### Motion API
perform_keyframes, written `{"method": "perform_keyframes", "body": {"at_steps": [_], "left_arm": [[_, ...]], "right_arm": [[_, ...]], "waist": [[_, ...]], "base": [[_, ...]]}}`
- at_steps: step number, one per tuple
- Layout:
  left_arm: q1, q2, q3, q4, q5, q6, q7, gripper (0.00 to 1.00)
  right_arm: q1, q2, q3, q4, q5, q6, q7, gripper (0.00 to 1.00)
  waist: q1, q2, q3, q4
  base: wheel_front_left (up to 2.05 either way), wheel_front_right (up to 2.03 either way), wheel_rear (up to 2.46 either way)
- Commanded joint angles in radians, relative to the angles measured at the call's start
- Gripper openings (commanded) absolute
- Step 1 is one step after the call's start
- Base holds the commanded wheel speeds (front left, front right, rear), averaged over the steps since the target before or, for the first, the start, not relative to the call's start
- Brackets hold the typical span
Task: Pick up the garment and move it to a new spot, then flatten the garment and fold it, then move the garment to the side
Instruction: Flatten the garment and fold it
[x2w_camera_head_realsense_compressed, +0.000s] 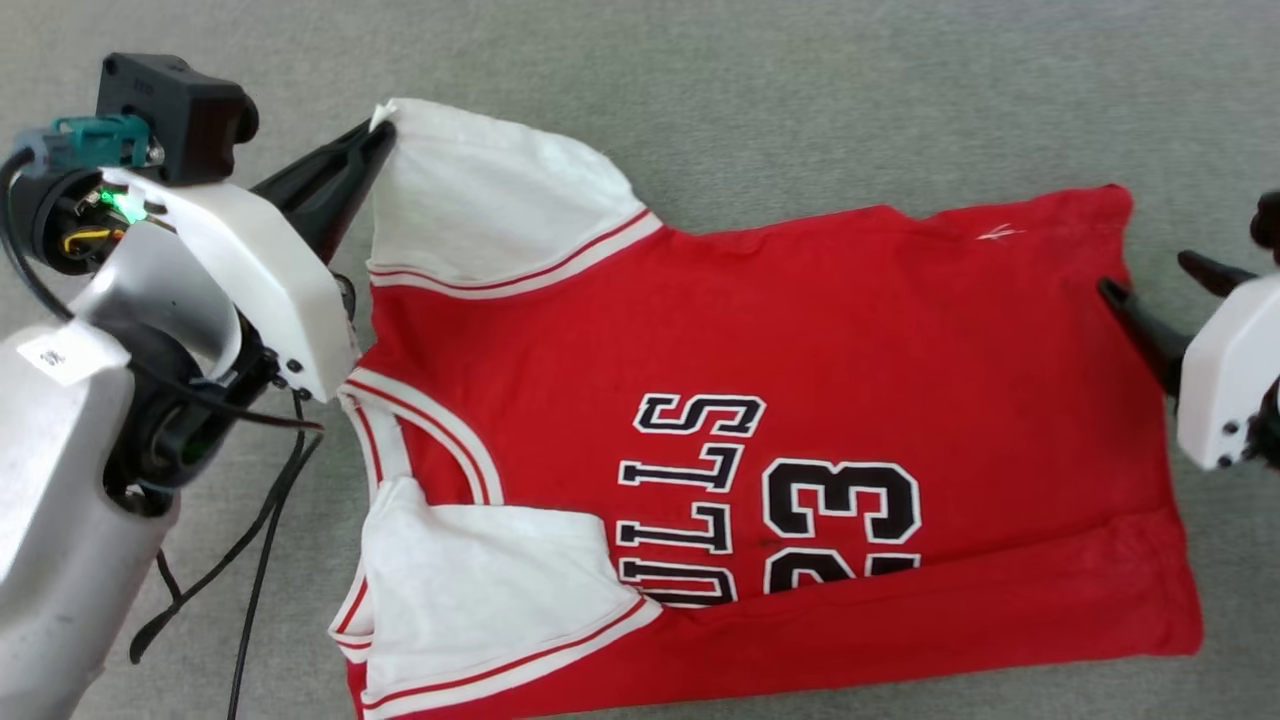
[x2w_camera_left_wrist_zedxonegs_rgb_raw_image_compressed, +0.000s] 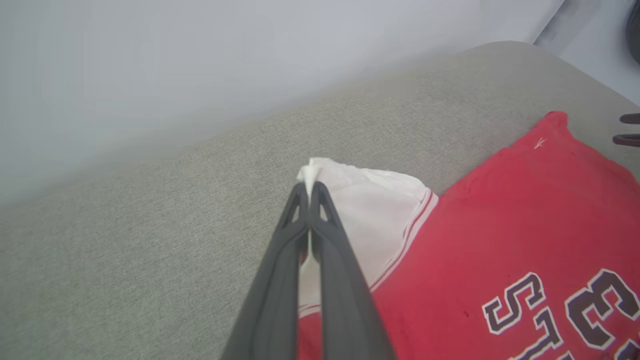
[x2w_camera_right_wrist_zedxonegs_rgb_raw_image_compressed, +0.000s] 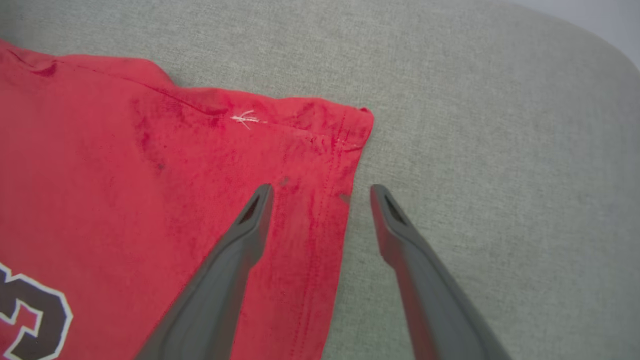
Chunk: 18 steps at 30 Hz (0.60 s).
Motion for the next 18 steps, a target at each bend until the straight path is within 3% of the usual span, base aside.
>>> {"method": "perform_keyframes", "body": {"at_steps": [1,9,18], "left_arm": [[0.013,0.001,0.003,-0.019,0.007,0.009,-0.008,0.00],[0.050,-0.003,-0.002,-0.145,0.037,0.050,-0.035,0.00],[0.063,-0.027,-0.030,-0.177,0.051,0.052,-0.052,0.00]], "right_arm": [[-0.030,-0.009,-0.003,0.014,0.010,-0.001,0.026,1.00],[-0.172,-0.064,0.016,0.139,0.004,-0.001,0.172,1.00],[-0.217,-0.069,0.077,0.265,-0.026,-0.001,0.165,1.00]], "waist": [[0.0000,0.0000,0.021,0.023],[0.0000,0.0000,0.066,0.089],[0.0000,0.0000,0.091,0.140]], "base": [[0.00,0.00,0.00],[0.00,0.00,0.00],[0.00,0.00,0.00]]}}
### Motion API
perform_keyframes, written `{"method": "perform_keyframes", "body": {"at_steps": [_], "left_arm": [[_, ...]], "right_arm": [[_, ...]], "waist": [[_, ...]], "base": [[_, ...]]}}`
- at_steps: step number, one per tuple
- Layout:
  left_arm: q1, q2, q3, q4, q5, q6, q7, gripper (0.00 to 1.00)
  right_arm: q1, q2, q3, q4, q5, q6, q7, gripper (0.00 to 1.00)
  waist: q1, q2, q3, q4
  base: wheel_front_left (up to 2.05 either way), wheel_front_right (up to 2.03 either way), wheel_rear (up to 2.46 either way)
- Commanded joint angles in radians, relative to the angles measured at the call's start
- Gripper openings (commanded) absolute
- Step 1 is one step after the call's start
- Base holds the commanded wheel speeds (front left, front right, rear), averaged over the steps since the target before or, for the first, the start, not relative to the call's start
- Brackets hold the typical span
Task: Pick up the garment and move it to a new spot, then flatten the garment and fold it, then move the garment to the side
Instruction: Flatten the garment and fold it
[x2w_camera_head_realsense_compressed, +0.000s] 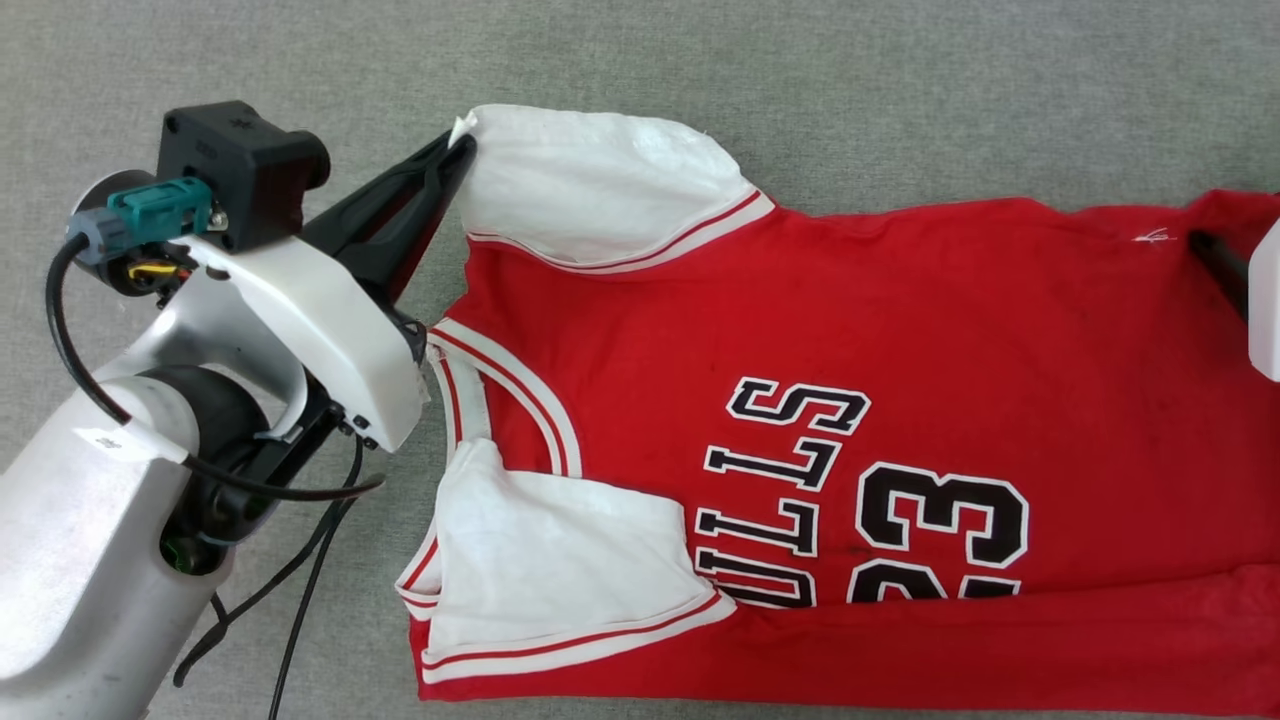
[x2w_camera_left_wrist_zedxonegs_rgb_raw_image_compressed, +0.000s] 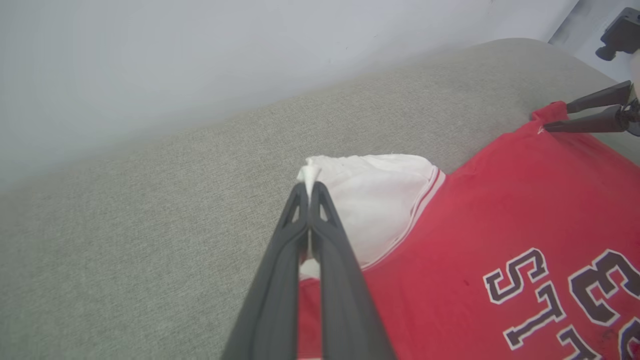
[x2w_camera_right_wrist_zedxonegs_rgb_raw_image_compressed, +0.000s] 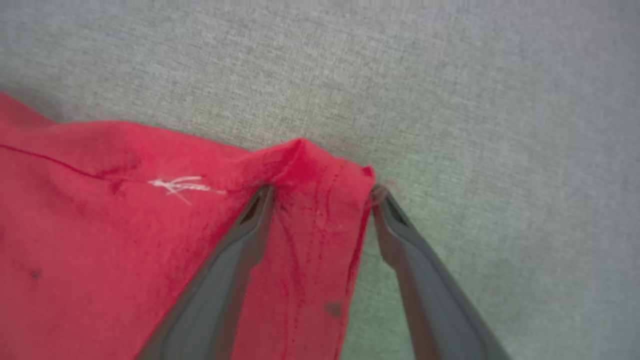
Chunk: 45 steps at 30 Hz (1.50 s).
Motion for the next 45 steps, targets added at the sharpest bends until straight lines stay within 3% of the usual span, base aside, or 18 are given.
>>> {"method": "perform_keyframes", "body": {"at_steps": [1,2,3,4,13,27,35,45], "left_arm": [[0.012,-0.002,-0.003,0.004,0.007,-0.001,-0.008,0.00],[0.012,-0.003,-0.005,0.008,0.007,-0.005,-0.008,0.00],[0.011,-0.005,-0.006,0.014,0.007,-0.007,-0.011,0.00],[0.013,-0.009,-0.009,0.032,0.000,-0.009,-0.018,0.00],[0.057,-0.016,0.005,0.111,-0.015,-0.001,-0.070,0.00],[0.259,-0.012,0.005,0.110,-0.045,0.043,-0.150,0.00],[0.414,0.020,-0.017,0.061,-0.039,0.084,-0.162,0.00],[0.586,0.032,-0.061,0.014,-0.057,0.116,-0.171,0.00]], "right_arm": [[0.006,0.014,0.023,0.028,0.009,0.000,0.000,1.00],[0.012,0.018,0.034,0.044,0.013,0.000,-0.001,1.00],[0.017,0.019,0.044,0.057,0.016,0.000,0.001,0.81],[0.011,0.023,0.049,0.082,0.019,0.001,-0.030,0.00],[-0.016,0.065,-0.045,0.123,0.046,-0.001,-0.217,0.00],[0.211,0.114,-0.136,0.080,0.154,-0.001,-0.388,0.00],[0.374,0.141,-0.159,0.005,0.243,-0.001,-0.393,0.00],[0.563,0.098,-0.148,-0.075,0.329,-0.001,-0.346,0.00]], "waist": [[0.0000,0.0000,0.003,0.005],[0.0000,0.0000,0.003,0.007],[0.0000,0.0000,0.003,0.009],[0.0000,0.0000,-0.002,0.009],[0.0000,0.0000,-0.071,-0.009],[0.0000,0.0000,-0.236,-0.028],[0.0000,0.0000,-0.288,-0.024],[0.0000,0.0000,-0.314,-0.010]], "base": [[0.00,0.00,0.00],[0.00,0.00,0.00],[0.00,0.00,0.00],[0.00,0.00,0.00],[0.00,0.00,0.00],[0.00,0.00,0.00],[0.00,0.00,0.00],[0.00,0.00,0.00]]}}
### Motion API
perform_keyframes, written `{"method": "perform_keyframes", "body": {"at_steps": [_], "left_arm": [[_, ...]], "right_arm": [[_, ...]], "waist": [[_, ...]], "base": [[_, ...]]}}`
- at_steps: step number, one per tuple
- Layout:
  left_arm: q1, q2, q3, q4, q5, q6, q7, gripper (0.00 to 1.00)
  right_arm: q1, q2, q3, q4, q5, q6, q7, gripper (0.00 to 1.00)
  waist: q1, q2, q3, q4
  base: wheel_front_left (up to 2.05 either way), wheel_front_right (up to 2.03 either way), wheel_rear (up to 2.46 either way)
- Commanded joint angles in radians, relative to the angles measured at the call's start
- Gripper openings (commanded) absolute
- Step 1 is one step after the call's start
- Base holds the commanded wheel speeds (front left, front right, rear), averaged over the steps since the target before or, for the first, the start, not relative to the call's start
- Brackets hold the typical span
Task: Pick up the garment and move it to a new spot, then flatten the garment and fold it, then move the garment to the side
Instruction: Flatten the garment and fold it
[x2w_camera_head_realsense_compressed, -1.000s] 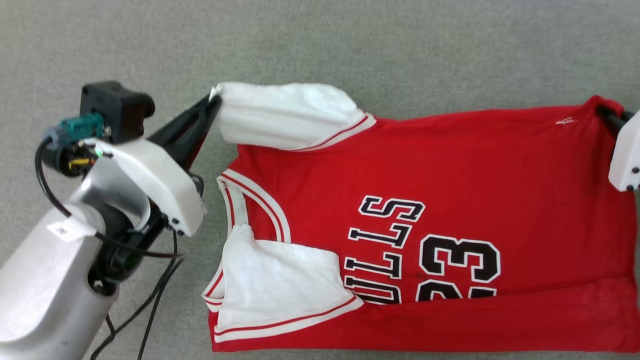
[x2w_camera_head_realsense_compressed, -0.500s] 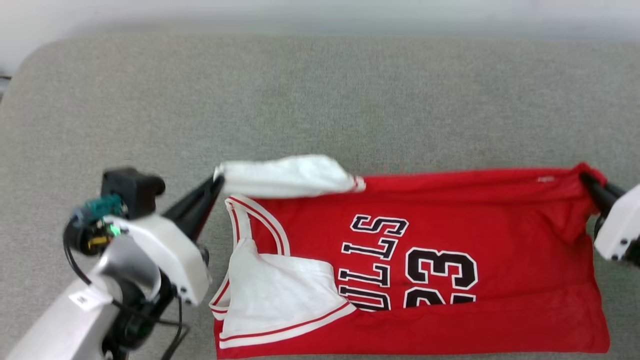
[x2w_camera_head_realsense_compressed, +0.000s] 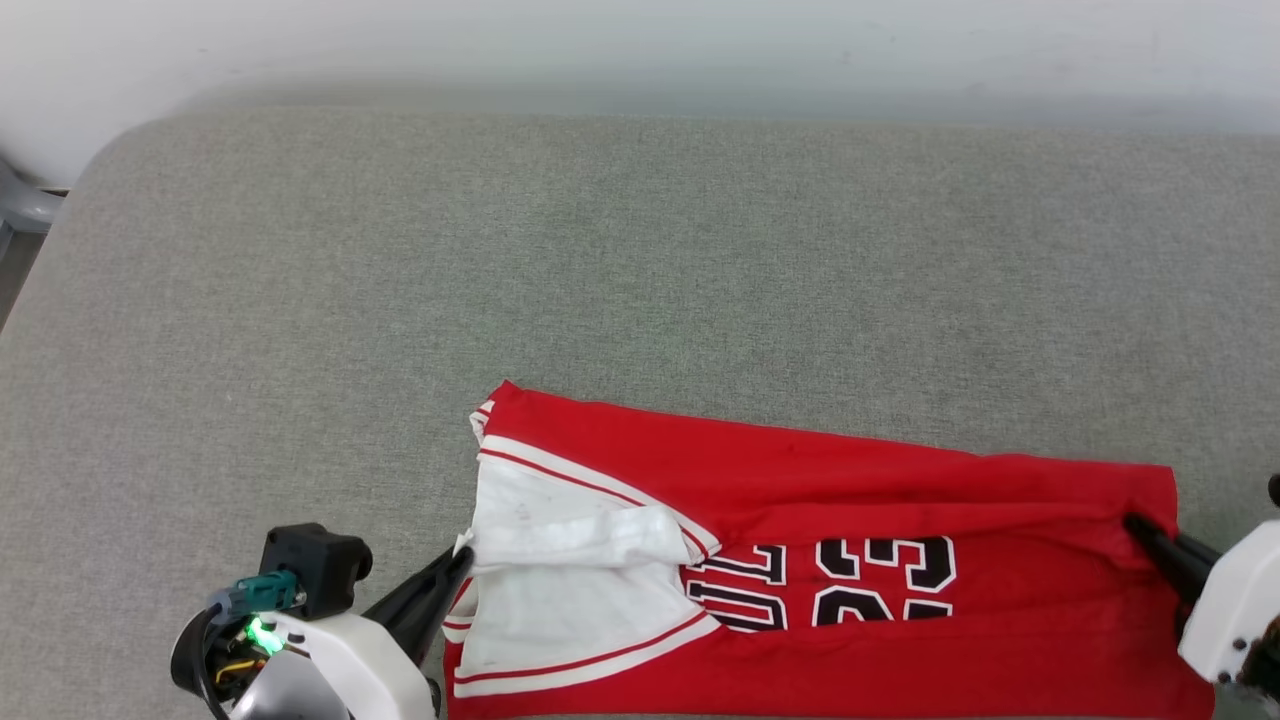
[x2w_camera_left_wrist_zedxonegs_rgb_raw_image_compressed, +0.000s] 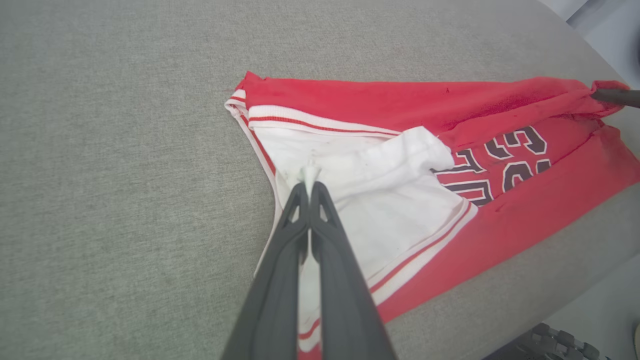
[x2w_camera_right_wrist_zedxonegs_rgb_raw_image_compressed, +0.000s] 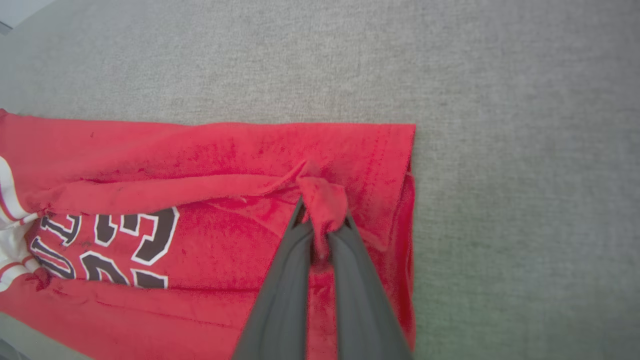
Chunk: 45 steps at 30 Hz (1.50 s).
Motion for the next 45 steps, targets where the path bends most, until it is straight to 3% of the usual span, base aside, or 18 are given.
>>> {"method": "perform_keyframes", "body": {"at_steps": [1,16,17,18,19,27,34,38,45], "left_arm": [[0.015,0.001,-0.004,0.008,-0.003,0.001,-0.008,0.00],[0.020,-0.032,-0.058,0.143,-0.011,-0.048,-0.008,0.02],[0.015,-0.033,-0.065,0.158,-0.004,-0.053,-0.005,0.43],[0.010,-0.034,-0.071,0.173,0.002,-0.053,-0.005,0.69],[0.005,-0.037,-0.077,0.187,0.009,-0.055,-0.010,1.00],[-0.001,-0.067,-0.095,0.258,0.030,-0.068,-0.062,1.00],[-0.023,-0.102,-0.031,0.214,0.048,-0.021,-0.193,1.00],[-0.034,-0.121,0.014,0.177,0.071,0.015,-0.283,1.00],[-0.052,-0.127,0.048,0.210,0.148,0.054,-0.406,1.00]], "right_arm": [[0.031,-0.020,0.012,-0.015,0.008,-0.001,0.014,0.00],[0.104,-0.141,0.120,-0.019,0.024,-0.001,0.015,0.00],[0.103,-0.144,0.130,-0.015,0.028,-0.001,0.013,0.36],[0.102,-0.147,0.137,-0.010,0.033,-0.001,0.010,1.00],[0.101,-0.150,0.143,-0.005,0.035,-0.001,0.007,1.00],[0.114,-0.181,0.186,-0.015,0.070,-0.001,-0.001,1.00],[0.129,-0.179,0.136,-0.075,0.100,-0.001,0.031,1.00],[0.141,-0.136,0.064,-0.088,0.067,-0.001,0.085,1.00],[0.119,0.031,-0.135,-0.050,-0.059,-0.001,0.182,1.00]], "waist": [[0.0001,0.0000,-0.002,0.003],[0.0001,0.0000,-0.004,0.017],[0.0001,0.0000,-0.003,0.017],[0.0001,0.0000,-0.004,0.016],[0.0001,0.0000,-0.006,0.016],[0.0001,0.0000,-0.045,0.009],[0.0001,0.0000,-0.083,0.009],[0.0001,0.0000,-0.087,0.009],[0.0001,0.0000,-0.067,0.014]], "base": [[0.00,0.00,0.00],[0.00,0.00,0.00],[0.00,0.00,0.00],[0.00,0.00,0.00],[0.00,0.00,0.00],[0.00,0.00,0.00],[0.00,0.00,0.00],[0.00,0.00,0.00],[0.00,0.00,0.00]]}}
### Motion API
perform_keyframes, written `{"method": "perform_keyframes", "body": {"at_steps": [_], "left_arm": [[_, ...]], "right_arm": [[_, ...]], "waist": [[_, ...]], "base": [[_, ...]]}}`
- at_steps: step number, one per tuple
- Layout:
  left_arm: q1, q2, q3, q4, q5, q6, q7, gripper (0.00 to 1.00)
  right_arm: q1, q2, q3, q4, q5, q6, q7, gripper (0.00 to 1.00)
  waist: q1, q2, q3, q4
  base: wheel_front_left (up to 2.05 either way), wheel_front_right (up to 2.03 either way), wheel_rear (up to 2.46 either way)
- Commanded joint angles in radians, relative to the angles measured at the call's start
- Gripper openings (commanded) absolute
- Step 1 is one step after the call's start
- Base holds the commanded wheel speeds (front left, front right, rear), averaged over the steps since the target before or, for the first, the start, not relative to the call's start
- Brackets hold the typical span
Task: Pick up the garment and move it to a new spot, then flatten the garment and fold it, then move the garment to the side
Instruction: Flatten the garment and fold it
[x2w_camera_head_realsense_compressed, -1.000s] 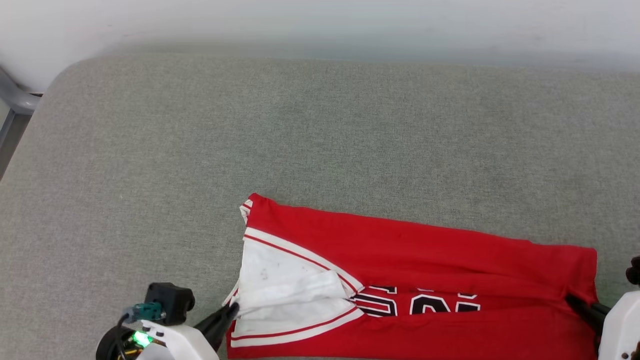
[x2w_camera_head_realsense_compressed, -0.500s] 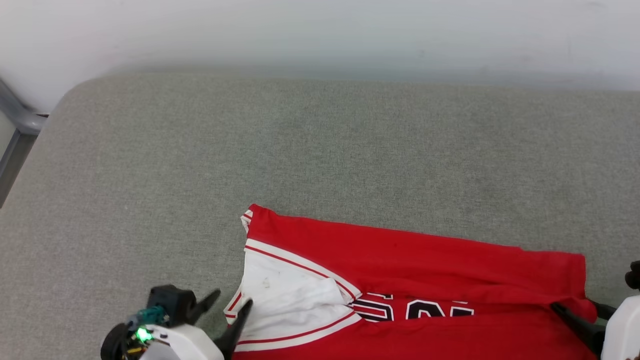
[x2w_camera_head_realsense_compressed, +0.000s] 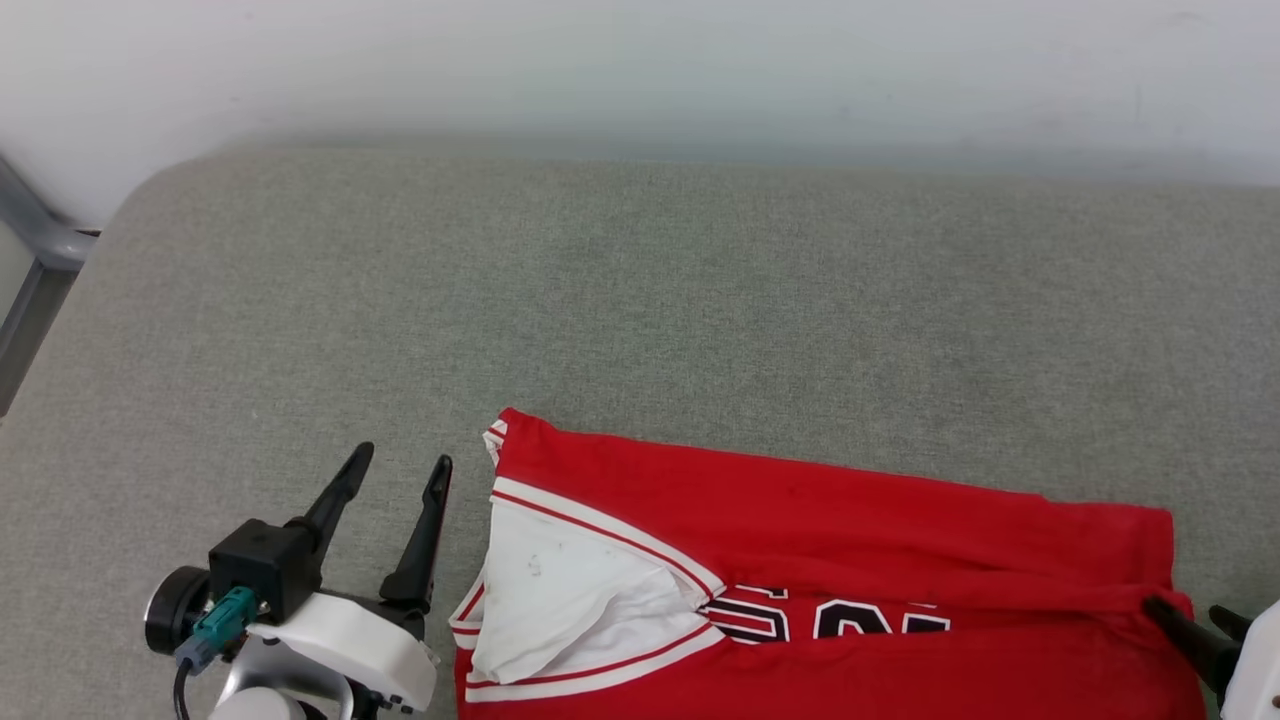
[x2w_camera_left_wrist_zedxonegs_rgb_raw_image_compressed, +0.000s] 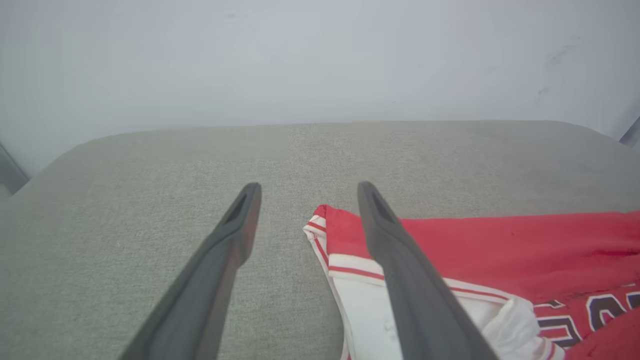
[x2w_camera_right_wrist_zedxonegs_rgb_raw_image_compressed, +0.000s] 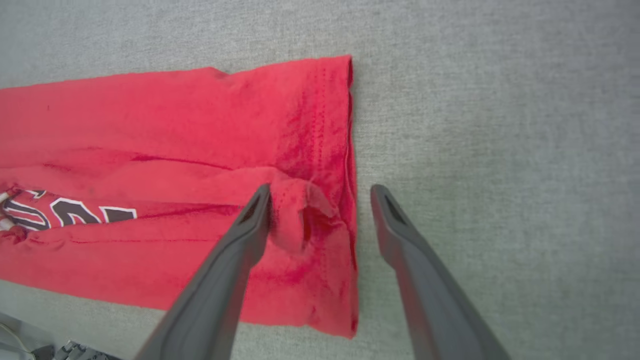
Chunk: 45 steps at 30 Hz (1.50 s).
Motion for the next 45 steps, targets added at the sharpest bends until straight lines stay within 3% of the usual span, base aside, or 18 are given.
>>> {"method": "perform_keyframes", "body": {"at_steps": [1,6,11,21,27,29,30,45], "left_arm": [[-0.011,-0.001,0.008,0.009,0.017,0.005,-0.014,1.00],[-0.023,-0.024,0.041,0.041,0.071,0.007,-0.040,1.00],[-0.025,-0.054,0.071,0.053,0.104,-0.019,-0.045,1.00],[-0.031,-0.107,0.124,0.080,0.163,-0.076,-0.046,1.00],[-0.024,-0.126,0.148,0.097,0.184,-0.099,-0.045,1.00],[-0.020,-0.131,0.156,0.101,0.188,-0.105,-0.045,1.00],[-0.019,-0.132,0.160,0.103,0.191,-0.108,-0.045,1.00],[0.008,-0.158,0.192,0.120,0.217,-0.130,-0.045,1.00]], "right_arm": [[-0.019,0.029,-0.027,0.004,-0.031,-0.001,0.011,1.00],[-0.041,0.128,-0.130,0.014,-0.131,-0.001,0.064,1.00],[-0.047,0.188,-0.175,0.036,-0.169,-0.001,0.120,1.00],[-0.022,0.263,-0.107,0.095,-0.114,0.001,0.220,1.00],[-0.018,0.292,-0.043,0.097,-0.079,0.006,0.212,1.00],[-0.020,0.273,-0.038,0.105,-0.104,0.005,0.187,0.21],[-0.022,0.264,-0.038,0.110,-0.112,0.005,0.172,0.00],[-0.095,0.118,-0.139,0.153,-0.251,-0.003,-0.053,0.00]], "waist": [[0.0001,-0.0001,0.010,0.004],[0.0001,-0.0001,0.040,0.013],[0.0001,-0.0001,0.072,0.026],[0.0001,-0.0001,0.099,0.039],[0.0001,-0.0001,0.096,0.036],[0.0001,-0.0001,0.093,0.034],[0.0001,-0.0001,0.092,0.033],[0.0001,-0.0001,0.046,0.009]], "base": [[0.00,0.00,0.00],[0.00,0.00,0.00],[0.00,0.00,0.00],[0.00,0.00,0.00],[0.00,0.00,0.00],[0.00,0.00,0.00],[0.00,0.00,0.00],[0.00,0.00,0.00]]}}
